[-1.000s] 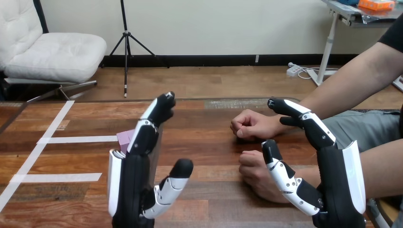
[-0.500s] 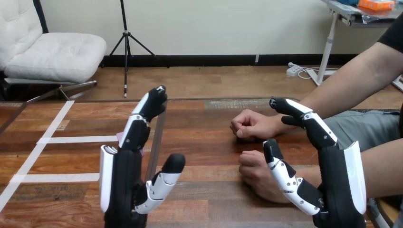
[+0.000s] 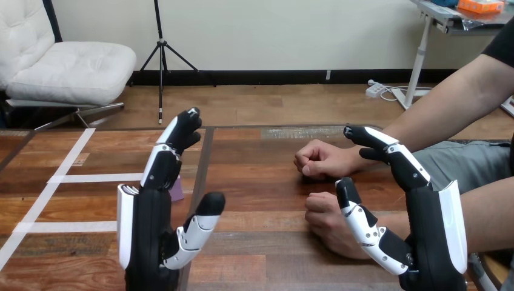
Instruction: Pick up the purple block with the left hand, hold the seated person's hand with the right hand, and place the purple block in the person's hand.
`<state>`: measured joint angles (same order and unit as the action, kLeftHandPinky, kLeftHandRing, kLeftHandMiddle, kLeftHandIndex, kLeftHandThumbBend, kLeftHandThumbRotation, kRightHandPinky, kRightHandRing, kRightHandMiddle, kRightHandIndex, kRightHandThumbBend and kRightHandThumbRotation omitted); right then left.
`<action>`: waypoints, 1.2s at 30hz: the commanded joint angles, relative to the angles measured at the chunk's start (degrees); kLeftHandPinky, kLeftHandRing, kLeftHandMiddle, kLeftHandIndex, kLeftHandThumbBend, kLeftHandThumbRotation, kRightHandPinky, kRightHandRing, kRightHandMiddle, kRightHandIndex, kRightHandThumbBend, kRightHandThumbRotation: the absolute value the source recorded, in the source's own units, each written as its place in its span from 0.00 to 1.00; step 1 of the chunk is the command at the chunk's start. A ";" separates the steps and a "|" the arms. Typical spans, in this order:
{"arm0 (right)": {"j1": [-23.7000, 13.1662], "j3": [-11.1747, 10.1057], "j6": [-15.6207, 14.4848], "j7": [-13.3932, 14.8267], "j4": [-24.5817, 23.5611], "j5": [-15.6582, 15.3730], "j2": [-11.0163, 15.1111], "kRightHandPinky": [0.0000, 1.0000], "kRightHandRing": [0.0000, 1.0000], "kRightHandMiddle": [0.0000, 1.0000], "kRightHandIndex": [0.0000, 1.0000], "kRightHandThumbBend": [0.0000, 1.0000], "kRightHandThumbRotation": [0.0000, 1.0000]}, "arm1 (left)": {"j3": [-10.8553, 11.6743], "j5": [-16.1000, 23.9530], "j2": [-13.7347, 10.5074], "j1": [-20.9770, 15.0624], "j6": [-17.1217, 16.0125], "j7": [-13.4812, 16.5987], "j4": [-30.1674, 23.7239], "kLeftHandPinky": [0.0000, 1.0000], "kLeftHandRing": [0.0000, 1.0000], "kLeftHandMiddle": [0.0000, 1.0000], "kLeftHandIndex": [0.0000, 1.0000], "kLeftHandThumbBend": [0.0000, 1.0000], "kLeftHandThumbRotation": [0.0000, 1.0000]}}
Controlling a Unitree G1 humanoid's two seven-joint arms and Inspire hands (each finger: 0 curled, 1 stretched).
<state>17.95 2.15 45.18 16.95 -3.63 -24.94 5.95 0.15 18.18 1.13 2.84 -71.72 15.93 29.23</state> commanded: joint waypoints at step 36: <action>-1.71 -0.25 1.78 1.18 0.55 -0.13 -0.67 0.73 0.79 0.77 0.75 0.34 0.40 | 6.11 11.50 -13.42 -9.86 10.30 1.28 -2.72 0.99 0.98 0.98 0.96 0.75 0.83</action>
<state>18.02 2.15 45.69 17.37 -3.29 -24.96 5.93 5.70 27.68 -8.98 -2.38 -62.43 16.43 28.42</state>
